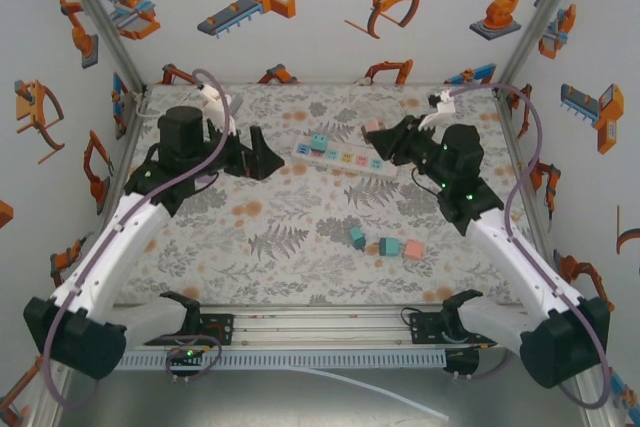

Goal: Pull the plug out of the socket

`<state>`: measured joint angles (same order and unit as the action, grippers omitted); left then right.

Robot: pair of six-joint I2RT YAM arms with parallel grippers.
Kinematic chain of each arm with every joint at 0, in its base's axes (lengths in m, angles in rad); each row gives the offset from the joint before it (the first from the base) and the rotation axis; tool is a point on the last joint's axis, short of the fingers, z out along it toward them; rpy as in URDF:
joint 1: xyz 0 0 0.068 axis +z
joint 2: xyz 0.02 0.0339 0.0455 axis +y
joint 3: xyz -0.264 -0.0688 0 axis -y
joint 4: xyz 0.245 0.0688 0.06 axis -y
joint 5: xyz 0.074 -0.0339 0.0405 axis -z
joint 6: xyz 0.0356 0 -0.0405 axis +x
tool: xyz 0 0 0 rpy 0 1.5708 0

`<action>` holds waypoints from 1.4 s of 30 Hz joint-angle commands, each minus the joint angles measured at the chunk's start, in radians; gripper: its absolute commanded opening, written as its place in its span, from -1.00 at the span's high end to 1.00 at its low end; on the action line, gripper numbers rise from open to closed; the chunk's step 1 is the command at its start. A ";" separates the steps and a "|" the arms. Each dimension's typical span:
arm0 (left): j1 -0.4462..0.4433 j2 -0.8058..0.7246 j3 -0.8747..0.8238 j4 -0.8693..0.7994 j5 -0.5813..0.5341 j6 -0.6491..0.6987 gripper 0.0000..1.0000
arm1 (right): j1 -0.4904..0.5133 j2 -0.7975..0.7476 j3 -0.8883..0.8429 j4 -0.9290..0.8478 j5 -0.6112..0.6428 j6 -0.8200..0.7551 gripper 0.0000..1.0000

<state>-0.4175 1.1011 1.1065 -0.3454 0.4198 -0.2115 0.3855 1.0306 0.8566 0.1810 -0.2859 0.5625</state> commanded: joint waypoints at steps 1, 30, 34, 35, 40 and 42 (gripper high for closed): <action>-0.004 -0.099 -0.050 -0.065 0.188 0.191 -0.97 | -0.002 -0.110 -0.066 -0.158 0.016 0.072 1.00; -0.305 -0.183 -0.297 -0.186 0.331 0.761 -0.94 | -0.004 0.052 -0.443 -0.170 -0.001 0.103 0.68; -0.313 -0.163 -0.289 -0.162 0.294 0.756 -0.94 | -0.003 0.070 -0.462 -0.160 0.007 0.099 0.48; -0.314 -0.158 -0.286 -0.161 0.292 0.754 -0.94 | -0.003 0.076 -0.462 -0.160 0.007 0.098 0.43; -0.320 -0.143 -0.281 -0.151 0.290 0.734 -0.94 | -0.003 0.096 -0.450 -0.185 0.014 0.080 0.25; -0.325 -0.141 -0.283 -0.140 0.287 0.723 -0.94 | -0.004 0.098 -0.441 -0.205 0.023 0.078 0.17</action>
<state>-0.7330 0.9592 0.7948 -0.5068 0.7036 0.5106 0.3855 1.1275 0.4011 -0.0113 -0.2905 0.6617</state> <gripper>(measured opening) 0.973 0.409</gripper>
